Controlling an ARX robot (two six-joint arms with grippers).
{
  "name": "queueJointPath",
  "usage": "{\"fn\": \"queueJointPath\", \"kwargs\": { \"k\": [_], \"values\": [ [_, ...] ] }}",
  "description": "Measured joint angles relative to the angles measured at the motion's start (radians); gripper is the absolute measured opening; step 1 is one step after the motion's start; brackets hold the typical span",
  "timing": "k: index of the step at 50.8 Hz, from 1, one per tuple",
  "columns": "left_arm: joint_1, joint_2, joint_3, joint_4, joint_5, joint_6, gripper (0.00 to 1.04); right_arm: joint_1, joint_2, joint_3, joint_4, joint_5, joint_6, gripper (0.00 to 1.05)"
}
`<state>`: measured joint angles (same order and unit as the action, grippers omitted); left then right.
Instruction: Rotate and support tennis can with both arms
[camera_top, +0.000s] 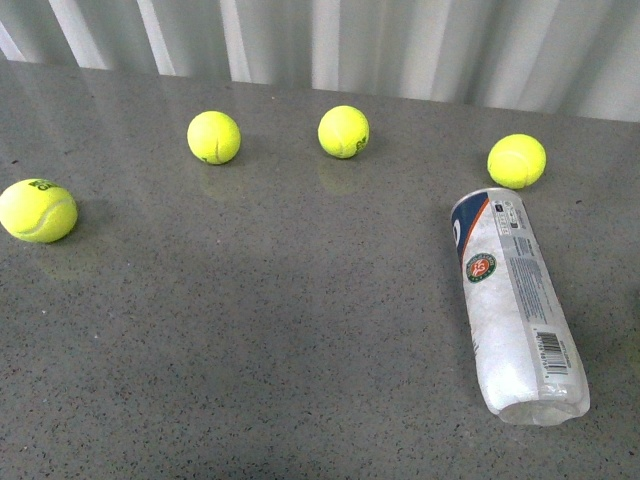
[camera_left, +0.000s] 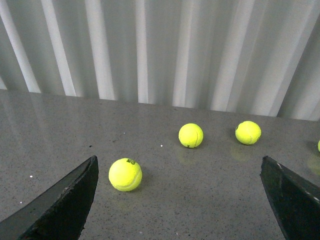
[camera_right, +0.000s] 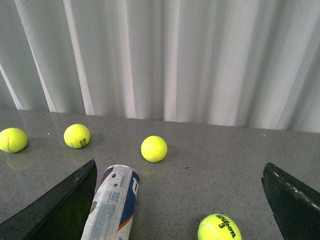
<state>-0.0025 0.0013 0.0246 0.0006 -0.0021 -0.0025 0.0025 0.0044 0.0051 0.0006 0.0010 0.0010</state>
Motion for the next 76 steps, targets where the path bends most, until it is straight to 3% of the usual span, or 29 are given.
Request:
{"fn": "queueJointPath", "kwargs": {
  "k": [55,59,63,71,76],
  "values": [
    [0.0,0.0,0.0,0.0,0.0,0.0,0.98,0.001,0.007,0.003,-0.011,0.007,0.006,0.97],
    [0.0,0.0,0.0,0.0,0.0,0.0,0.98,0.027,0.163,0.085,-0.134,0.093,0.107,0.97],
    [0.0,0.0,0.0,0.0,0.0,0.0,0.98,0.049,0.485,0.201,-0.024,0.125,0.187,0.97],
    [0.0,0.0,0.0,0.0,0.0,0.0,0.98,0.058,0.995,0.472,-0.071,-0.125,0.321,0.97],
    [0.0,0.0,0.0,0.0,0.0,0.0,0.98,0.071,1.269,0.608,-0.087,-0.138,0.355,0.97]
  ]
}}
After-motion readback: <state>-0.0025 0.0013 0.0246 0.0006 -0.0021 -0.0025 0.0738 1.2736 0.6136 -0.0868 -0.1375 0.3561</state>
